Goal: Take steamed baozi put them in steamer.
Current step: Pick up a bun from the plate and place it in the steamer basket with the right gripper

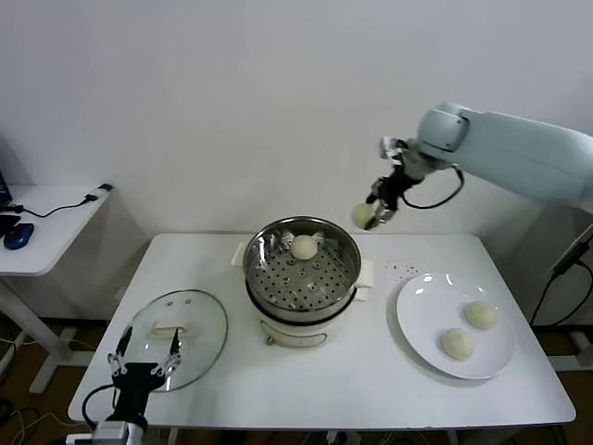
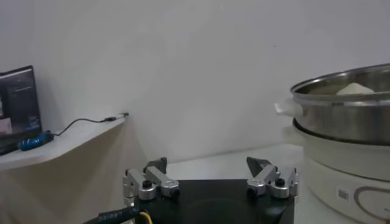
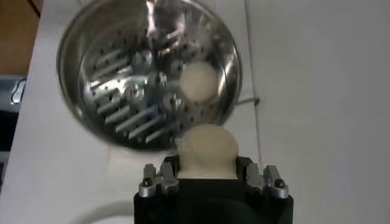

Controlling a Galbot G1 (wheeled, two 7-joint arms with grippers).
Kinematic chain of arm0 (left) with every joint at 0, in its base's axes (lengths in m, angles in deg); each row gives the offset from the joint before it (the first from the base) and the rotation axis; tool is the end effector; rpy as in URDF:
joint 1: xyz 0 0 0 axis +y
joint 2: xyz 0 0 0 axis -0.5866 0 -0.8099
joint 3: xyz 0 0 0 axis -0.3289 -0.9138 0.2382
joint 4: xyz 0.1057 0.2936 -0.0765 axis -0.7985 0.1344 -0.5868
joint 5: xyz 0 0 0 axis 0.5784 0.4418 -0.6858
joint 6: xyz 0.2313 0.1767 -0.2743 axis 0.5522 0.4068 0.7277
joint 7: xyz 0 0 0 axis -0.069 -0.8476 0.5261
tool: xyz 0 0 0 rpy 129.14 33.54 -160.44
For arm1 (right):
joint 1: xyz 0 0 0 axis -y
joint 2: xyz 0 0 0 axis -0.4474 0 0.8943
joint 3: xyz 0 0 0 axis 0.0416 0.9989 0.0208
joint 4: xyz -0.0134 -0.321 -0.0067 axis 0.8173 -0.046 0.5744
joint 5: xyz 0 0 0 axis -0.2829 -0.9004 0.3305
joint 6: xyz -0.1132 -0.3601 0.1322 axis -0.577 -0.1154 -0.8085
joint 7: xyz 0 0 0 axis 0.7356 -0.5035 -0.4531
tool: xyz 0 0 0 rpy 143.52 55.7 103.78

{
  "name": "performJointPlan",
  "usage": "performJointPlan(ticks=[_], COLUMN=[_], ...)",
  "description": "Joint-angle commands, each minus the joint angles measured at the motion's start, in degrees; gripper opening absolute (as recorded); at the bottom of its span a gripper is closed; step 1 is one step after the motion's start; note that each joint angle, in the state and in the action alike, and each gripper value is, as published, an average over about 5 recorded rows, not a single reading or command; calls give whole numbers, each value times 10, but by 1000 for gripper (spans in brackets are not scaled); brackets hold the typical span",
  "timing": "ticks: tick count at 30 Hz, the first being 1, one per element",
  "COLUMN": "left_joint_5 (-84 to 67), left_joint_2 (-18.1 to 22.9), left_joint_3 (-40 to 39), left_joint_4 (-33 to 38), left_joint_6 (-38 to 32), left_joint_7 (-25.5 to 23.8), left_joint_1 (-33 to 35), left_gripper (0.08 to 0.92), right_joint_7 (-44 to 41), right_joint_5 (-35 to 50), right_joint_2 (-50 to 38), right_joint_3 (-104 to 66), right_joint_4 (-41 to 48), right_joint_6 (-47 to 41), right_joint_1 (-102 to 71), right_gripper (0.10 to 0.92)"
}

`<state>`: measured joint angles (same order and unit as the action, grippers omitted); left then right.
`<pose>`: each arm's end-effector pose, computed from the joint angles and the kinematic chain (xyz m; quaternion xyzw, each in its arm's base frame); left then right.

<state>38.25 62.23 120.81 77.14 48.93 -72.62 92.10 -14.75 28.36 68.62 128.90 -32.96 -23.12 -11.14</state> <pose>0.1934 0.0791 -0.3150 0.0540 -0.9904 -0.1057 0.0703 0.6292 0.0512 -0.0046 0.5331 -0.6163 0.4642 0.3472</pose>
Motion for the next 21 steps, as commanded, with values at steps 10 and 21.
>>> performJointPlan(ticks=[10,21], left_joint_5=[-1,-3], left_joint_2=[-3,-5], left_joint_3=[-3,2], left_joint_4=[-2,-9], left_joint_6=[1,-3], left_joint_7=[0,1], left_joint_1=[-3,4], left_gripper=[823,823], right_joint_7=[45,51], right_joint_5=[35,19], right_joint_2=[185,189], right_joint_3=[6,7], right_joint_4=[46,53], right_joint_6=[-31,-33], right_joint_1=[-95,-139], right_gripper=[602,602])
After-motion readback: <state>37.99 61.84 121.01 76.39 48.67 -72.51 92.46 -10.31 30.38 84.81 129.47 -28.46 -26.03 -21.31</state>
